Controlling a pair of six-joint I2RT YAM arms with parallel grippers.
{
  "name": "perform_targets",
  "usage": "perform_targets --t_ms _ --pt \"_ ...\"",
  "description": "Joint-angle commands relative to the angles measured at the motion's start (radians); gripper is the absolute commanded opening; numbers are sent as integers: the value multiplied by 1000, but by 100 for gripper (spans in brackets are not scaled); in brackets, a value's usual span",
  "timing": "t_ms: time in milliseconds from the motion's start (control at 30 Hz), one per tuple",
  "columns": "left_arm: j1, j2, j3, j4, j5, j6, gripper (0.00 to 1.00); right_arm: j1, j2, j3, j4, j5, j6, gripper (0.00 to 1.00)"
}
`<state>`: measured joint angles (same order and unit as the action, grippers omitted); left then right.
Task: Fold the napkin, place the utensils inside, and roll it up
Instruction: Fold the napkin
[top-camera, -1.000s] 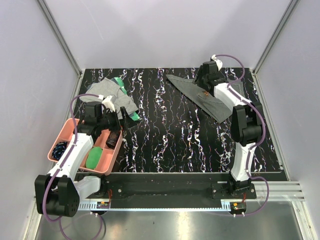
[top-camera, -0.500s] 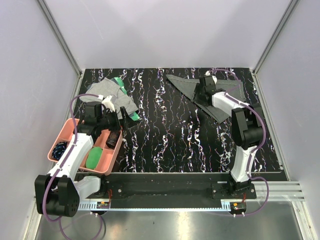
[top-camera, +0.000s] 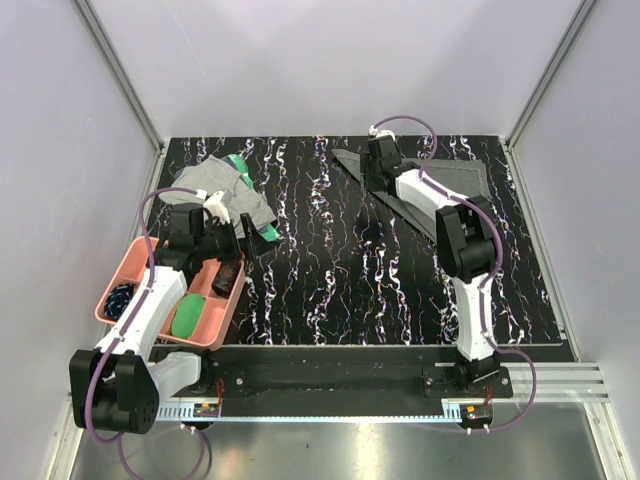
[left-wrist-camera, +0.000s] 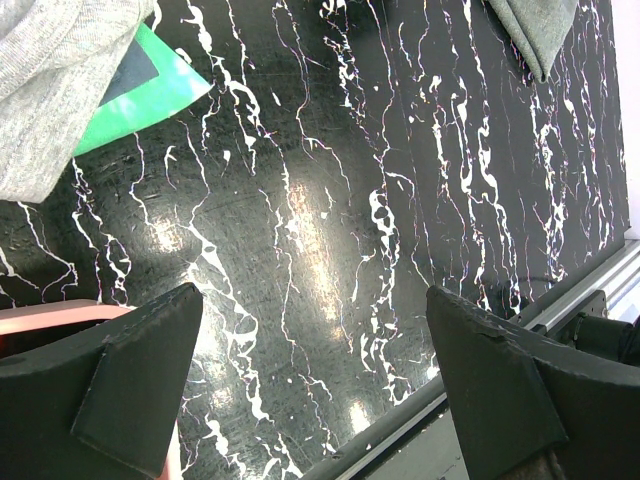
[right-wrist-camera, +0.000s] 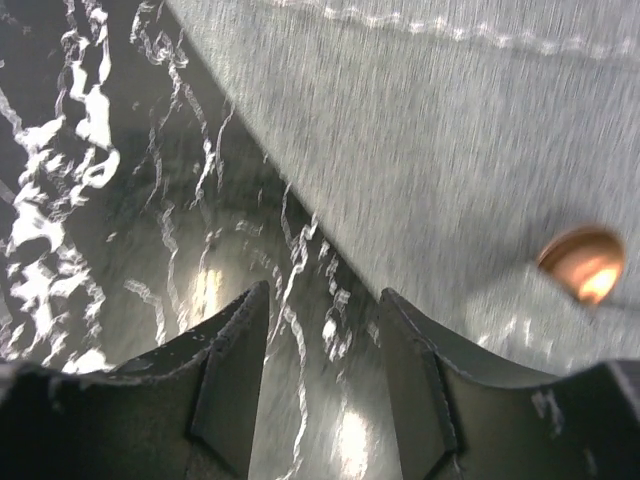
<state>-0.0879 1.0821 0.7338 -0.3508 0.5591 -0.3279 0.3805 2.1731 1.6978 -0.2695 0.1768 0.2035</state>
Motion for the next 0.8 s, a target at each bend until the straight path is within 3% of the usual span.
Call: perform_targets --t_ms 0,300,767 --pt "-1 -2 41 19 -18 20 96 -2 97 146 -25 52 -119 54" --pt "0 4 44 19 -13 18 96 -2 246 328 -125 36 -237 52" --pt "7 4 44 22 -1 13 96 4 287 346 -166 66 -334 43"
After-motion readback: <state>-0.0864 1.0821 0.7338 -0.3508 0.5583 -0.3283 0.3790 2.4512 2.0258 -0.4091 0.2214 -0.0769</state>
